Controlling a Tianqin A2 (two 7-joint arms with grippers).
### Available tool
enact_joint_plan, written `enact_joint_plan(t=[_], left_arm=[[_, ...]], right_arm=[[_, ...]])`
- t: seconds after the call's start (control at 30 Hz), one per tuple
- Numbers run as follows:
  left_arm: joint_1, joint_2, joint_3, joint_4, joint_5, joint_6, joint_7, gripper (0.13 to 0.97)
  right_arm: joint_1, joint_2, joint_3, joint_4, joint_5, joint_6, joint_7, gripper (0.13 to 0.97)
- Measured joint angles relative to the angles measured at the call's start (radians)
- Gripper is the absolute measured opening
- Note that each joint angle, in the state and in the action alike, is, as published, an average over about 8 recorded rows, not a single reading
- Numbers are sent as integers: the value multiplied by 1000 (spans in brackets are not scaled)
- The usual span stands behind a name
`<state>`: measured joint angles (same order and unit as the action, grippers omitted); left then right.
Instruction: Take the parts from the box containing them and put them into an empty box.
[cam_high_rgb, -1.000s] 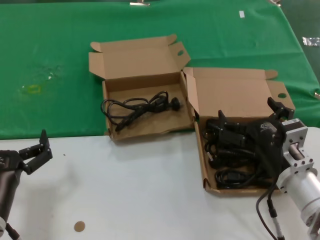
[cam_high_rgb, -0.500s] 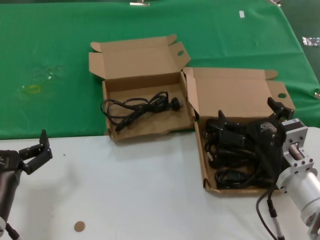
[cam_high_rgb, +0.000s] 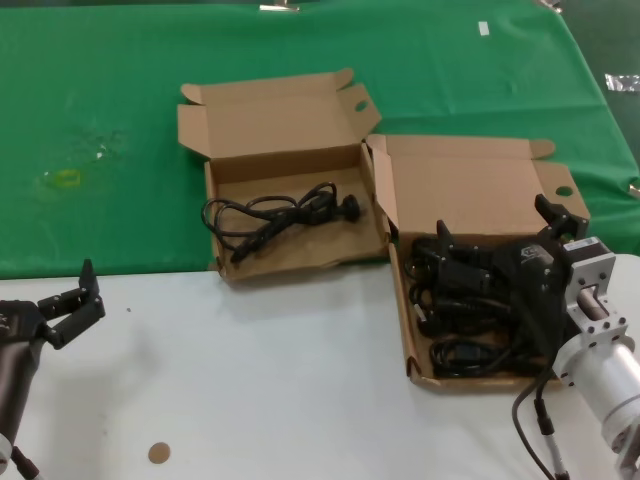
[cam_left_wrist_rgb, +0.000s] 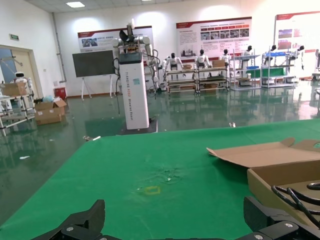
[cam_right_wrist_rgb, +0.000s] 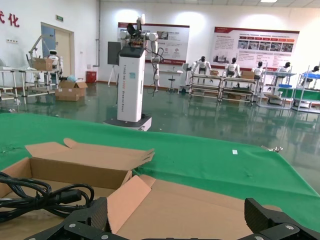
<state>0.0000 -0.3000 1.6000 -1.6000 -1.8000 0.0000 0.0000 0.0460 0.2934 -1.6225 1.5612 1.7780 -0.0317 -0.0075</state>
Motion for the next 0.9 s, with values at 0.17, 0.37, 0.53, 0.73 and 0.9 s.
enact_joint_plan(t=[0.17,0.37,0.53,0.73,0.9], left_arm=[[0,0,0,0,0,0,0,966],[0,0,0,0,0,0,0,966],[0,0,0,0,0,0,0,966],[0,0,0,0,0,0,0,966],[0,0,0,0,0,0,0,966]], right_arm=[[0,0,0,0,0,0,0,966],[0,0,0,0,0,0,0,966],[0,0,0,0,0,0,0,966],[0,0,0,0,0,0,0,966],[0,0,0,0,0,0,0,966]])
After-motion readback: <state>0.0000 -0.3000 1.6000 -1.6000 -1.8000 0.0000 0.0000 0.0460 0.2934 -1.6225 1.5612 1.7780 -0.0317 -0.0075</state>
